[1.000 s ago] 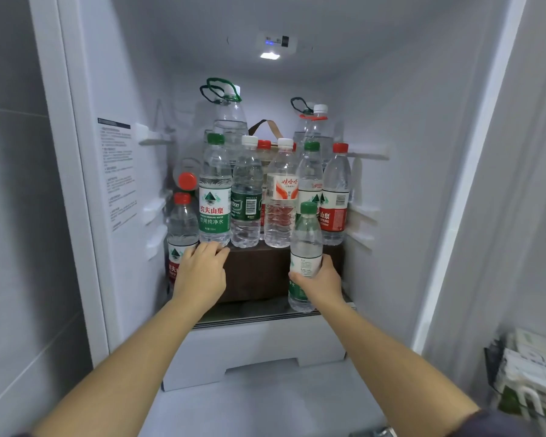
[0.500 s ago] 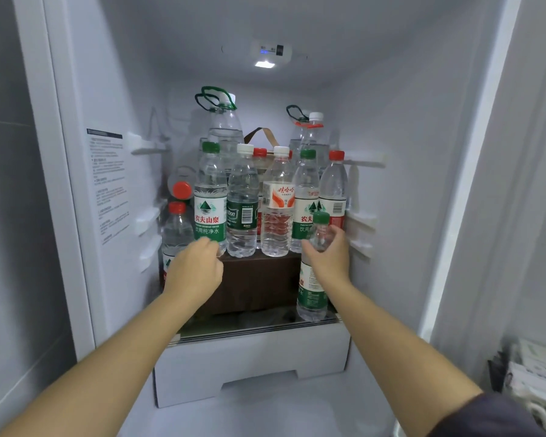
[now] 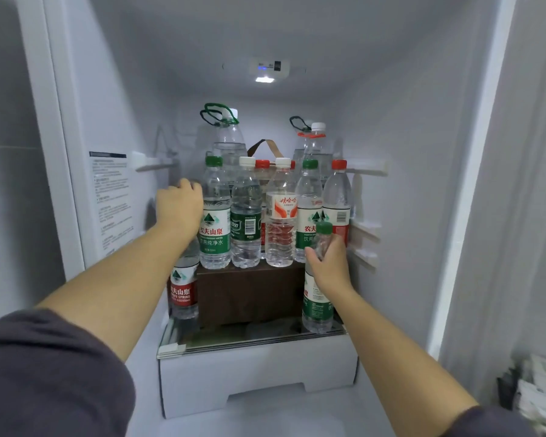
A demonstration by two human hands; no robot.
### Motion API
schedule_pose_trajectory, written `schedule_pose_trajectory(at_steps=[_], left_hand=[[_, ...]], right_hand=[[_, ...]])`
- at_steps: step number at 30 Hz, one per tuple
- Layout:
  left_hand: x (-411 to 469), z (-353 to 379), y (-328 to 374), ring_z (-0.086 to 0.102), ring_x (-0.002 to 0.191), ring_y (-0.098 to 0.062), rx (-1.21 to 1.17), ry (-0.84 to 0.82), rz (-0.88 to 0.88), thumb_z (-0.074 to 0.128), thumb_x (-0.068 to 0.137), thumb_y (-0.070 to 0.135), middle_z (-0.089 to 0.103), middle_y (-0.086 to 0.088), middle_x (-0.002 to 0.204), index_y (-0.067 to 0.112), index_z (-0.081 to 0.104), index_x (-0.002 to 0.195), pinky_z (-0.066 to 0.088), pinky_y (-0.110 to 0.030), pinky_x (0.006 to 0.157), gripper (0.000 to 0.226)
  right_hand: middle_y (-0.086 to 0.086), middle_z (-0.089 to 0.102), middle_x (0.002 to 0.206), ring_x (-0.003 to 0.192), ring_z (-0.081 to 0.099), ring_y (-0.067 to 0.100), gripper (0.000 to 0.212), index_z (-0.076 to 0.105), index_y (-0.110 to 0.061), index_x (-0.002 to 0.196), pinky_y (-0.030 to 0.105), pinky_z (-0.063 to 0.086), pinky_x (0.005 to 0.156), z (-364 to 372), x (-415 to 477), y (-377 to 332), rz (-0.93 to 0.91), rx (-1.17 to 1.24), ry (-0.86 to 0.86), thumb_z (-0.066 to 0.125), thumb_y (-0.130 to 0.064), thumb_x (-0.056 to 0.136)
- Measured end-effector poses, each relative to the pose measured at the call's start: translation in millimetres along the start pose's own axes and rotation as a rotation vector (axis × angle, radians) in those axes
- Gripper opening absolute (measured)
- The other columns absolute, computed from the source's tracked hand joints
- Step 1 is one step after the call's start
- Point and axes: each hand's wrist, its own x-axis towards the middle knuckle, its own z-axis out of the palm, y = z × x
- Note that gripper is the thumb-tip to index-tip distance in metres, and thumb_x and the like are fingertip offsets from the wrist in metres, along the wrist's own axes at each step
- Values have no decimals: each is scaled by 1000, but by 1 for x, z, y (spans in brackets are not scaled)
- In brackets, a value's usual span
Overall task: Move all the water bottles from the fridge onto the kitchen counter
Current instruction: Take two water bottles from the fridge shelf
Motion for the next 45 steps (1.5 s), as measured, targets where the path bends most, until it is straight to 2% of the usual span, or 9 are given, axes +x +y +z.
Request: schedule_pose_trajectory(at_steps=[4, 7, 16, 19, 26, 28, 36, 39, 45], left_hand=[[14, 5, -9, 66, 100, -25, 110, -38, 13, 56, 89, 8, 64, -8, 116, 4, 48, 129, 43, -30, 69, 40], [19, 7, -11, 67, 95, -23, 142, -62, 47, 55, 89, 6, 70, -3, 104, 10, 59, 115, 40, -28, 64, 27], [12, -29, -19, 65, 86, -24, 112, -24, 14, 58, 90, 12, 64, -4, 88, 10, 63, 101, 39, -29, 61, 12], [9, -61, -30, 57, 68, -23, 20, 16, 15, 56, 91, 22, 52, -2, 70, 10, 60, 84, 40, -29, 59, 14], [-4, -127, -52, 52, 82, -34, -347, 177, 5, 60, 87, 32, 60, -14, 95, 15, 58, 104, 40, -34, 66, 24], [-4, -139, -57, 51, 78, -32, -455, 210, -14, 59, 87, 35, 59, -12, 91, 15, 56, 104, 40, -33, 65, 26], [-32, -145, -40, 65, 43, -23, -642, 5, 36, 57, 88, 33, 59, -3, 79, 15, 54, 89, 55, -32, 52, 18], [-32, -126, -23, 64, 49, -20, -676, -34, 73, 58, 89, 31, 59, -3, 80, 15, 55, 92, 48, -28, 43, 17], [-38, -67, 17, 63, 62, -18, -686, -172, 94, 58, 89, 34, 61, -3, 88, 18, 55, 99, 56, -34, 61, 18]], right_hand=[[0, 59, 102, 93, 59, 16, 32, 46, -15, 113, 30, 45, 77, 0, 3, 4, -3, 3, -15, 66, -17, 89], [-1, 59, 103, 91, 58, 10, 32, 46, -14, 114, 29, 43, 78, 0, 5, 5, -20, 19, -21, 66, -13, 89], [1, 59, 102, 91, 59, 14, 31, 46, -14, 112, 32, 48, 80, 1, 6, 5, -35, 4, -25, 67, -15, 88], [2, 59, 101, 90, 60, 16, 30, 47, -15, 110, 34, 50, 81, 0, 5, 4, -24, -3, -29, 67, -17, 88], [-2, 58, 98, 90, 59, 16, 29, 44, -17, 109, 36, 49, 82, -5, 0, -3, 3, -9, -52, 65, -15, 90], [-4, 57, 95, 88, 59, 15, 28, 44, -18, 108, 36, 49, 82, -6, -1, -4, 5, -10, -53, 66, -14, 90], [1, 60, 109, 100, 60, 20, 33, 47, -16, 115, 37, 50, 87, -5, -1, -3, 10, 1, -64, 67, -15, 88], [2, 59, 109, 99, 58, 19, 34, 46, -14, 115, 34, 46, 84, -7, -1, -5, 9, 4, -61, 67, -14, 88], [0, 61, 111, 101, 60, 18, 36, 47, -17, 117, 34, 48, 85, -6, 0, 0, -6, 20, -62, 68, -15, 87]])
